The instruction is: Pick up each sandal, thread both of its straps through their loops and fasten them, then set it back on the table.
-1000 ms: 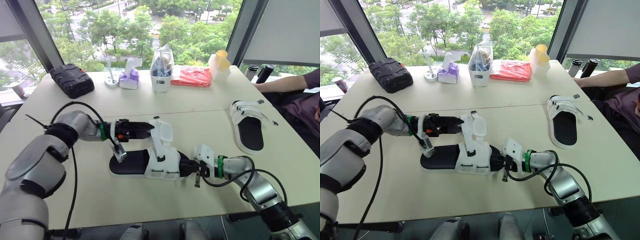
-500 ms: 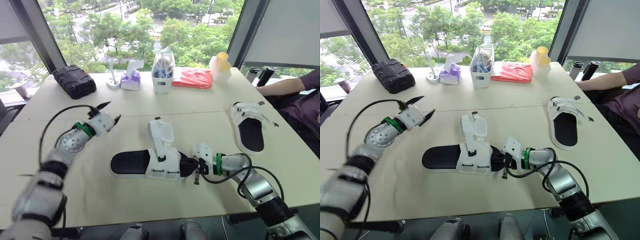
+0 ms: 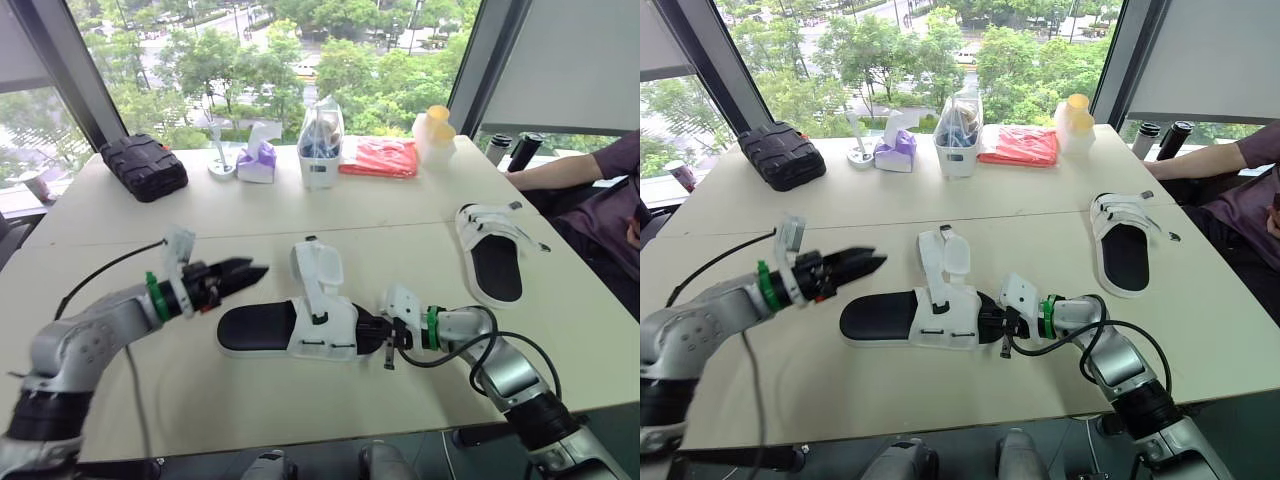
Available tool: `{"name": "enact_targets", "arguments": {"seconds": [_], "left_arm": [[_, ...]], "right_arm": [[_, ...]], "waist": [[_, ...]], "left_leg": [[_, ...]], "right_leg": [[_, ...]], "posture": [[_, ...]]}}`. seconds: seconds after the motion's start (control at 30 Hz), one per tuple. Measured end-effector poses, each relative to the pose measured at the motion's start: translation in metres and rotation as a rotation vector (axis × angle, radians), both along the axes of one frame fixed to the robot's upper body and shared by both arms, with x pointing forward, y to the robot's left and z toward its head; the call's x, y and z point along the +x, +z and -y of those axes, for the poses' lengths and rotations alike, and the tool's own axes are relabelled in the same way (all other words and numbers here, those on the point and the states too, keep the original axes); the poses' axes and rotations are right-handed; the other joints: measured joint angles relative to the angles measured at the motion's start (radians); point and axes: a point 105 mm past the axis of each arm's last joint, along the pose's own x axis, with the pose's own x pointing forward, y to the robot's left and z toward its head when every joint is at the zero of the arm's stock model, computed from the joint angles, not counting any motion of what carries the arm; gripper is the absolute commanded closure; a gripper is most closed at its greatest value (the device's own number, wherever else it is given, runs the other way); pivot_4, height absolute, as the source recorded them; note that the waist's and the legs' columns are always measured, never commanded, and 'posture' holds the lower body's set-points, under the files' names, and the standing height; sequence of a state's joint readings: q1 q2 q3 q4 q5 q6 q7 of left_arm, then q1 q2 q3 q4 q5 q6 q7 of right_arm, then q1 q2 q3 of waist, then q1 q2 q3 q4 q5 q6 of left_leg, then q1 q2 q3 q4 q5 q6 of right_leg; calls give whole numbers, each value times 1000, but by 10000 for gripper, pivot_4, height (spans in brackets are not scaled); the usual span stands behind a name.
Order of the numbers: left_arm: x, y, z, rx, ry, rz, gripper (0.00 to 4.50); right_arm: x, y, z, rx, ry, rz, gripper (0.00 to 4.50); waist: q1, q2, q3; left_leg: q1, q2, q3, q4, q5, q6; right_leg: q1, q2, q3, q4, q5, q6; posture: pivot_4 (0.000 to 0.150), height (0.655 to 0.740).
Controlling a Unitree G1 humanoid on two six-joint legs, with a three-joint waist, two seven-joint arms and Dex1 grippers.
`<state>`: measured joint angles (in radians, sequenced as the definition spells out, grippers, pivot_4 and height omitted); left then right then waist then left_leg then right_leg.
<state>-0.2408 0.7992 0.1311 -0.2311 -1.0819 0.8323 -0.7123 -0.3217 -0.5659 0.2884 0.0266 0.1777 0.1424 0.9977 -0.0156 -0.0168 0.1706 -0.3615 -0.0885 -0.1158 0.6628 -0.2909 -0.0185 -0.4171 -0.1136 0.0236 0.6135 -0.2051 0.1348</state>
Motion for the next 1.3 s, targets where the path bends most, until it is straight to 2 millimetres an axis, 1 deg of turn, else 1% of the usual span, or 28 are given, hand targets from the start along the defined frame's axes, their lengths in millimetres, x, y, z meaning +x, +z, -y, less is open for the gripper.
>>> {"name": "enact_targets", "arguments": {"seconds": [0.03, 0.1, 0.17, 0.3, 0.4, 0.53, 0.73, 0.77, 0.8, 0.87, 0.97, 1.07, 1.17, 1.2, 1.3], "left_arm": [[-6, -1, 4, 6, -32, -4, 11651], [-10, 1, 13, -10, -62, 5, 11651], [-10, -1, 21, -32, -74, 3, 11651], [-9, -10, 42, -31, -129, -11, 11651], [-8, -12, 50, -35, -152, -11, 11651], [6, -14, 58, -47, -140, -15, 11651], [24, -23, 72, -69, -129, -44, 11651], [27, -23, 75, -79, -133, -45, 17075], [29, -22, 79, -88, -141, -43, 20069], [31, -22, 85, -92, -164, -39, 29444], [33, -22, 88, -99, -176, -41, 44409], [34, -23, 88, -92, -182, -42, 44773], [34, -20, 90, -96, -203, -38, 44773], [34, -17, 90, -104, -214, -47, 44773], [36, 1, 87, -168, -255, -65, 44773]], "right_arm": [[0, -1, 1, -3, -4, -4, 45000], [1, -2, 1, -3, -8, -8, 45000], [1, -3, 0, 3, -10, -9, 45000], [1, -3, -4, 15, -7, -10, 45000], [1, -3, -5, 16, -6, -10, 45000], [1, -3, -4, 14, -13, -9, 45000], [1, -3, -6, 14, -17, -2, 45000], [1, -3, -6, 14, -19, -1, 45000], [1, -3, -6, 14, -21, 1, 45000], [1, -3, -6, 13, -23, 5, 45000], [1, -3, -6, 14, -26, 6, 45000], [1, -3, -6, 14, -28, 7, 45000], [1, -3, -6, 14, -30, 8, 45000], [1, -3, -6, 14, -30, 8, 45000], [1, -3, -7, 14, -29, 9, 45000]], "waist": [[2, 0, 0], [3, -1, 0], [2, -1, -1], [-4, -1, -1], [-5, -1, -1], [-1, -2, -1], [-4, -2, -1], [-4, -2, -1], [-4, -2, -1], [-5, -2, -1], [-5, -2, -1], [-5, -2, -1], [-4, -2, -1], [-4, -3, -1], [-5, -3, -1]], "left_leg": [[5, 0, 0, 0, 0, 0], [9, 0, -1, -1, -1, 1], [10, 1, -1, -1, -1, 1], [9, 1, -1, -1, -1, 1], [9, 1, -1, -2, -1, 1], [9, 1, -1, -2, -1, 1], [9, 1, -1, -3, -1, 1], [9, 1, -1, -3, -1, 1], [9, 1, -1, -2, -1, 1], [9, 1, -1, -3, -1, 0], [9, 1, -1, -3, -1, 1], [9, 1, -1, -3, -1, 1], [9, 1, -1, -3, -1, 0], [8, 1, -2, -3, -1, 0], [8, 1, -2, -3, -1, 1]], "right_leg": [[6, 0, 0, -1, -2, -3], [10, 0, -1, -3, -7, -2], [11, 0, -1, -3, -7, -2], [9, 0, -1, -2, -5, -5], [8, 0, -1, -2, -5, -5], [9, 0, -1, -2, -6, -4], [8, 1, -1, -2, -6, -3], [8, 1, -1, -2, -6, -3], [8, 1, -1, -2, -7, -3], [8, 1, -1, -2, -7, -3], [8, 1, -1, -2, -7, -2], [8, 1, -1, -2, -7, -2], [8, 1, -1, -2, -7, -1], [8, 1, -2, -2, -7, -1], [8, 1, -2, -2, -7, -1]], "posture": [[1500, 7400], [1500, 7400], [1500, 7400], [1500, 7400], [1500, 7400], [1500, 7400], [1500, 7400], [1500, 7400], [1500, 7400], [1500, 7400], [1500, 7400], [1500, 7400], [1500, 7400], [1500, 7400], [1500, 7400]]}}
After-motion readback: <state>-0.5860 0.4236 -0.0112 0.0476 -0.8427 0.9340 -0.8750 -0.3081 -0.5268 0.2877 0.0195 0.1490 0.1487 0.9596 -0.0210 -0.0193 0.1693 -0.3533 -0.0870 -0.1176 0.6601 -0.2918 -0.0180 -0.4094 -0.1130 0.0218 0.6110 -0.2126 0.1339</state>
